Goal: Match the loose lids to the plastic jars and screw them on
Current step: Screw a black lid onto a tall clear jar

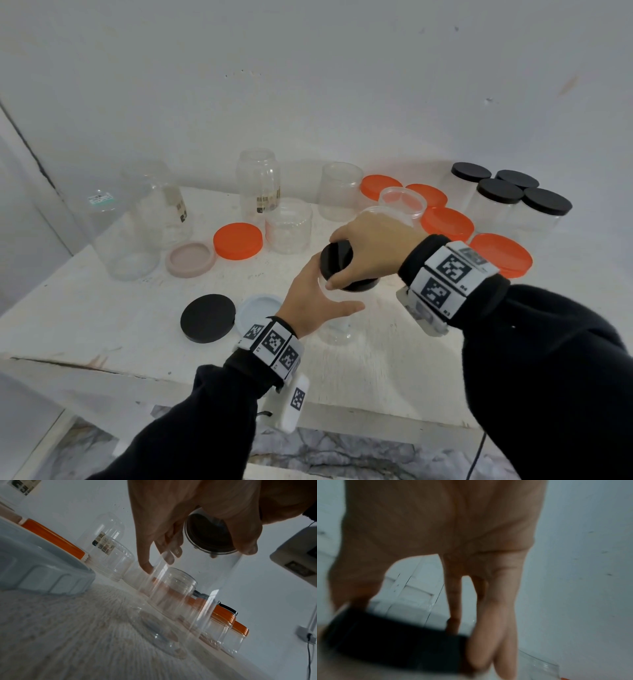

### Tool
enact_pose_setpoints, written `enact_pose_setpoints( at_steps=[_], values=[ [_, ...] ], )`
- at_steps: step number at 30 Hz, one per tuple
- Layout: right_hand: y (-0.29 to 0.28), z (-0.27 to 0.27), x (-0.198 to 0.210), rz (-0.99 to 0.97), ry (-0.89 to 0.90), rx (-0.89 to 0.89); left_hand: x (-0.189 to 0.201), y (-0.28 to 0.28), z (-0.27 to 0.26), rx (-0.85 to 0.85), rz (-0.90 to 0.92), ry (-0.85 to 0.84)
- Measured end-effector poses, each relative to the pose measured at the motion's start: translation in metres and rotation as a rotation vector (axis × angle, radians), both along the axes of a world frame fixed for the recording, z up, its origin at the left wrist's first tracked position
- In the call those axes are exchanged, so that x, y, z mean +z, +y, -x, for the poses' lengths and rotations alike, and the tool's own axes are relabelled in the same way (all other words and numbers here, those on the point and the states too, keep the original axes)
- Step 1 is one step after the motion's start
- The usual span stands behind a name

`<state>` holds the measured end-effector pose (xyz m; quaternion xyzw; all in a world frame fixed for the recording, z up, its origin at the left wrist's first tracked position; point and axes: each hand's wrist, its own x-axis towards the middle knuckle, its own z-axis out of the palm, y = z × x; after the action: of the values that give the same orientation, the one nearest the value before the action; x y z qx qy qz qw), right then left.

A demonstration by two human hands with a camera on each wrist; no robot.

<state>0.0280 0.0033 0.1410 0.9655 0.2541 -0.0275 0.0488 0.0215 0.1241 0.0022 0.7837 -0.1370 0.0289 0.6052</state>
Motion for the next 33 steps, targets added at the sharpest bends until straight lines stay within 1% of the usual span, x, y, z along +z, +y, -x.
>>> enact_pose_setpoints(
  at_steps=[2, 4, 6, 8, 10, 11, 12, 14, 20, 22, 27, 33],
  values=[
    [0.004, 0.003, -0.006, 0.041, -0.096, -0.058, 0.0, -0.001, 0.001, -0.002, 0.013, 0.003],
    [0.006, 0.006, -0.01, 0.096, -0.152, -0.097, 0.0, -0.002, 0.001, 0.001, 0.022, -0.005],
    [0.002, 0.004, -0.011, 0.102, -0.133, -0.114, -0.001, -0.002, 0.001, 0.0, 0.035, -0.003],
    [-0.006, 0.001, -0.007, 0.039, 0.034, -0.087, -0.002, -0.001, 0.001, -0.003, 0.035, -0.004],
    [-0.011, 0.0, 0.0, -0.044, 0.23, 0.005, -0.001, -0.001, 0.001, -0.004, 0.024, -0.009],
    [-0.012, 0.0, 0.003, -0.06, 0.285, 0.049, -0.001, -0.002, 0.001, -0.001, 0.02, -0.016],
    [-0.012, 0.0, 0.005, -0.065, 0.301, 0.073, -0.001, -0.002, 0.001, 0.003, 0.016, -0.021],
    [-0.012, -0.002, 0.005, -0.071, 0.246, 0.077, -0.001, -0.003, 0.001, 0.009, 0.019, -0.018],
    [-0.001, 0.002, -0.006, -0.018, -0.059, 0.011, -0.001, -0.005, 0.003, 0.024, 0.048, 0.002],
    [0.001, 0.002, -0.008, -0.028, -0.081, -0.002, -0.001, -0.005, 0.004, 0.023, 0.05, 0.005],
    [-0.004, 0.003, -0.015, -0.058, -0.051, -0.08, 0.002, -0.002, 0.003, 0.007, 0.027, 0.006],
    [-0.001, 0.013, -0.025, -0.191, -0.088, -0.148, 0.002, 0.0, 0.004, -0.005, 0.046, 0.009]
  ],
)
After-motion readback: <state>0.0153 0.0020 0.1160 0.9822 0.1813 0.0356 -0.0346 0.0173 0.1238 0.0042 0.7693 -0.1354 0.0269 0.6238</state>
